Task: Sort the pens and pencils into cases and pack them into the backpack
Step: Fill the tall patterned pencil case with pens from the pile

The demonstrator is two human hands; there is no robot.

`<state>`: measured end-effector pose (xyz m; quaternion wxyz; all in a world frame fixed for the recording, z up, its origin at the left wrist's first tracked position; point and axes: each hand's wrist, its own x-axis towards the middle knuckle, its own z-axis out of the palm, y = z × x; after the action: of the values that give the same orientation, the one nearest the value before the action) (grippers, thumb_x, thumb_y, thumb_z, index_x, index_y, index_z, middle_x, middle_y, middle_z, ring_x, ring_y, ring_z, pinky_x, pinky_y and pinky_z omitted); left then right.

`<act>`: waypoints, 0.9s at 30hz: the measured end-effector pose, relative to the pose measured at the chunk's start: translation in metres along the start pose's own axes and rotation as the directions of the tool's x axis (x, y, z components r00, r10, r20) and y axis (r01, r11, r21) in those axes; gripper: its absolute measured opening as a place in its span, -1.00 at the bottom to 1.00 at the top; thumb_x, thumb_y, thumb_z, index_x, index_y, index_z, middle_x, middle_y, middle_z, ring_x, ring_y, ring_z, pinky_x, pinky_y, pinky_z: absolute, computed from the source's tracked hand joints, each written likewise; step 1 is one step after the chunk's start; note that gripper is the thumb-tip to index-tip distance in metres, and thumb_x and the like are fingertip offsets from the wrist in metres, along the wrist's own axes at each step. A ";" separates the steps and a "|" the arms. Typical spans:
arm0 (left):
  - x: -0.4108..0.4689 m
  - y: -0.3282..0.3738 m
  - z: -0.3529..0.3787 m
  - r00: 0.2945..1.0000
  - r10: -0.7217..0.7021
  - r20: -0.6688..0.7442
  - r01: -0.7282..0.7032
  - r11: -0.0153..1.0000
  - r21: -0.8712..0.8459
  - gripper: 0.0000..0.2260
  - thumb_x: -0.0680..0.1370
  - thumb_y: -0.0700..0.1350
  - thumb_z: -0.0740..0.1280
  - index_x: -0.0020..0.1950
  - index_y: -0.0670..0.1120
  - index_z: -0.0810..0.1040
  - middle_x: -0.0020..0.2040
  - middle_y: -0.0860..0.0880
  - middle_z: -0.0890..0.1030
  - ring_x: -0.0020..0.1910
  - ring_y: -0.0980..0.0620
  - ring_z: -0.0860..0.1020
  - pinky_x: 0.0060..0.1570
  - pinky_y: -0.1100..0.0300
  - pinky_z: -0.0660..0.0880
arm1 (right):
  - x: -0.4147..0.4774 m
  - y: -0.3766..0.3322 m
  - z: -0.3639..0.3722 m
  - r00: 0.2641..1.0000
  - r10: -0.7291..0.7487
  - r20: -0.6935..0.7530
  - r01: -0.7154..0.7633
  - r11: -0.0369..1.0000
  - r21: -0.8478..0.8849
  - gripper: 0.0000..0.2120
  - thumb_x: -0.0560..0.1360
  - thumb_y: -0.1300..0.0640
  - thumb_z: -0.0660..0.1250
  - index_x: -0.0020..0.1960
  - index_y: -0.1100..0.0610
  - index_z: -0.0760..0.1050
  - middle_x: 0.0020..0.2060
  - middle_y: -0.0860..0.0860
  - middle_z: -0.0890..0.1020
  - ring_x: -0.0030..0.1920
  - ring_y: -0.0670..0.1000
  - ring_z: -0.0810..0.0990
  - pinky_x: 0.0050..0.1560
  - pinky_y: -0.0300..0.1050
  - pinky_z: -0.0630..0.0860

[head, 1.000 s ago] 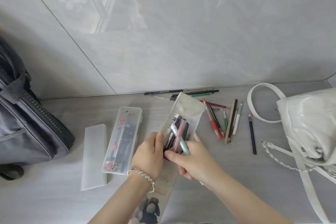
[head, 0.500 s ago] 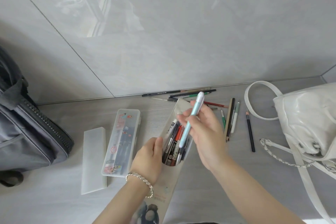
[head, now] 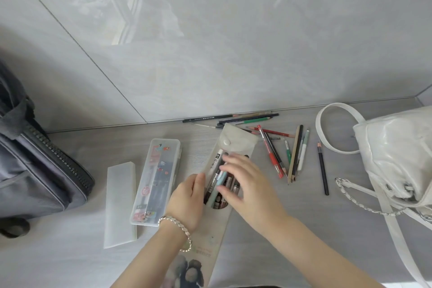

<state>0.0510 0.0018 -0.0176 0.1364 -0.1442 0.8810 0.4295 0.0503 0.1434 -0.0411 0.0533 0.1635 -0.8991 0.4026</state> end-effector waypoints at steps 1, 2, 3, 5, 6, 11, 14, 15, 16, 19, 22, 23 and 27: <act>0.001 0.000 0.000 1.000 0.000 0.004 0.000 1.000 -0.006 -0.61 0.62 -0.06 0.06 -0.42 -0.07 0.20 -0.47 0.04 0.24 -0.45 0.05 0.21 -0.39 0.18 0.17 | -0.001 0.002 0.002 0.998 -0.047 0.048 0.048 0.999 -0.012 -0.65 0.45 -0.02 0.22 0.12 0.15 0.55 0.21 0.00 0.56 0.31 -0.17 0.30 0.41 -0.31 0.03; 0.002 -0.001 0.000 1.000 -0.003 0.008 0.003 1.000 -0.011 -0.61 0.62 -0.06 0.06 -0.42 -0.07 0.20 -0.47 0.04 0.24 -0.45 0.04 0.21 -0.38 0.18 0.17 | -0.001 0.002 0.001 0.995 -0.068 0.072 0.066 0.997 0.025 -0.68 0.47 0.00 0.21 0.13 0.12 0.55 0.21 -0.03 0.55 0.33 -0.20 0.29 0.43 -0.28 0.05; 0.003 -0.002 0.000 1.000 -0.008 0.006 0.008 1.000 -0.014 -0.61 0.63 -0.06 0.05 -0.41 -0.08 0.20 -0.46 0.04 0.24 -0.44 0.04 0.21 -0.38 0.18 0.17 | -0.002 0.002 -0.001 0.996 -0.058 0.066 0.051 0.994 0.102 -0.71 0.48 0.03 0.21 0.12 0.11 0.55 0.19 -0.08 0.55 0.32 -0.22 0.32 0.43 -0.25 0.14; 0.006 -0.004 -0.002 1.000 -0.026 -0.006 0.026 1.000 -0.013 -0.62 0.63 -0.05 0.04 -0.39 -0.10 0.20 -0.45 0.03 0.24 -0.44 0.05 0.21 -0.38 0.18 0.17 | 0.001 0.006 -0.010 0.998 -0.015 -0.068 0.030 0.974 0.226 -0.79 0.48 0.12 0.23 0.03 0.13 0.59 0.07 -0.13 0.58 0.18 -0.25 0.48 0.31 -0.23 0.35; 0.007 -0.006 -0.003 0.999 -0.039 -0.014 0.039 0.999 -0.010 -0.63 0.63 -0.04 0.04 -0.37 -0.11 0.21 -0.45 0.02 0.25 -0.43 0.05 0.22 -0.38 0.18 0.18 | 0.005 0.012 -0.015 0.986 0.021 -0.168 0.018 0.973 0.230 -0.82 0.46 0.17 0.25 -0.02 0.16 0.60 -0.01 -0.11 0.60 0.08 -0.28 0.52 0.21 -0.32 0.41; 0.012 -0.012 -0.011 0.994 -0.090 -0.060 0.090 0.996 -0.006 -0.65 0.63 -0.03 0.03 -0.32 -0.15 0.27 -0.40 -0.02 0.31 -0.39 0.03 0.28 -0.34 0.17 0.23 | 0.035 0.079 -0.033 0.859 0.494 -0.135 -0.496 0.868 0.025 -0.81 0.47 0.33 0.26 0.01 0.20 0.59 -0.05 0.07 0.64 -0.10 0.00 0.58 0.00 -0.12 0.52; 0.014 -0.014 -0.014 0.991 -0.107 -0.076 0.107 0.994 -0.005 -0.64 0.63 -0.02 0.04 -0.30 -0.16 0.31 -0.39 -0.04 0.34 -0.39 0.03 0.30 -0.34 0.17 0.23 | 0.053 0.118 -0.039 0.850 0.526 -0.024 -0.513 0.817 -0.262 -0.75 0.50 0.33 0.19 0.10 0.22 0.57 0.07 0.13 0.59 0.05 0.14 0.55 0.02 -0.09 0.44; 0.014 -0.015 -0.015 0.991 -0.112 -0.077 0.112 0.994 -0.006 -0.64 0.63 -0.01 0.03 -0.28 -0.18 0.34 -0.37 -0.05 0.36 -0.38 0.02 0.31 -0.34 0.17 0.24 | 0.059 0.125 -0.040 0.857 0.514 0.025 -0.477 0.812 -0.336 -0.73 0.51 0.33 0.18 0.13 0.21 0.55 0.10 0.13 0.57 0.10 0.15 0.53 0.04 -0.07 0.44; 0.014 -0.016 -0.016 0.990 -0.118 -0.077 0.118 0.993 -0.008 -0.63 0.63 -0.01 0.03 -0.25 -0.20 0.38 -0.35 -0.07 0.38 -0.35 0.00 0.33 -0.34 0.17 0.25 | 0.064 0.130 -0.039 0.863 0.500 0.077 -0.429 0.804 -0.411 -0.72 0.51 0.32 0.17 0.16 0.19 0.54 0.11 0.13 0.55 0.13 0.15 0.50 0.05 -0.04 0.44; 0.016 -0.019 -0.017 0.989 -0.125 -0.080 0.123 0.992 -0.024 -0.61 0.62 0.00 0.03 -0.22 -0.24 0.43 -0.33 -0.10 0.41 -0.34 -0.02 0.36 -0.32 0.16 0.28 | 0.077 0.133 -0.038 0.872 0.449 0.195 -0.262 0.765 -0.588 -0.74 0.51 0.30 0.17 0.15 0.20 0.51 0.07 0.14 0.51 0.18 0.15 0.42 0.05 -0.01 0.43; 0.016 -0.019 -0.019 0.986 -0.128 -0.104 0.128 0.992 -0.013 -0.63 0.62 -0.02 0.04 -0.32 -0.17 0.33 -0.40 -0.05 0.35 -0.41 0.01 0.29 -0.36 0.14 0.23 | 0.082 0.133 -0.036 0.864 0.428 0.264 -0.148 0.718 -0.680 -0.77 0.52 0.25 0.19 0.13 0.22 0.49 0.09 0.12 0.50 0.20 0.13 0.40 0.06 -0.04 0.40; 0.016 -0.021 -0.020 0.986 -0.133 -0.104 0.132 0.991 -0.014 -0.63 0.62 -0.02 0.04 -0.32 -0.16 0.32 -0.41 -0.04 0.34 -0.41 0.01 0.29 -0.36 0.13 0.22 | 0.082 0.133 -0.037 0.849 0.433 0.302 -0.101 0.694 -0.713 -0.77 0.51 0.22 0.20 0.13 0.23 0.48 0.09 0.12 0.50 0.20 0.12 0.40 0.05 -0.05 0.39; 0.017 -0.023 -0.020 0.984 -0.151 -0.099 0.151 0.988 -0.003 -0.63 0.62 -0.02 0.04 -0.32 -0.17 0.34 -0.40 -0.06 0.36 -0.40 0.00 0.31 -0.34 0.13 0.24 | 0.077 0.135 -0.043 0.816 0.454 0.357 -0.025 0.645 -0.764 -0.74 0.47 0.18 0.20 0.13 0.25 0.44 0.09 0.15 0.53 0.16 0.15 0.44 0.04 -0.06 0.37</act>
<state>0.0417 -0.0300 -0.0289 0.1250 -0.2315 0.8742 0.4081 -0.0689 0.2402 -0.0905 -0.1871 0.1046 -0.9757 -0.0461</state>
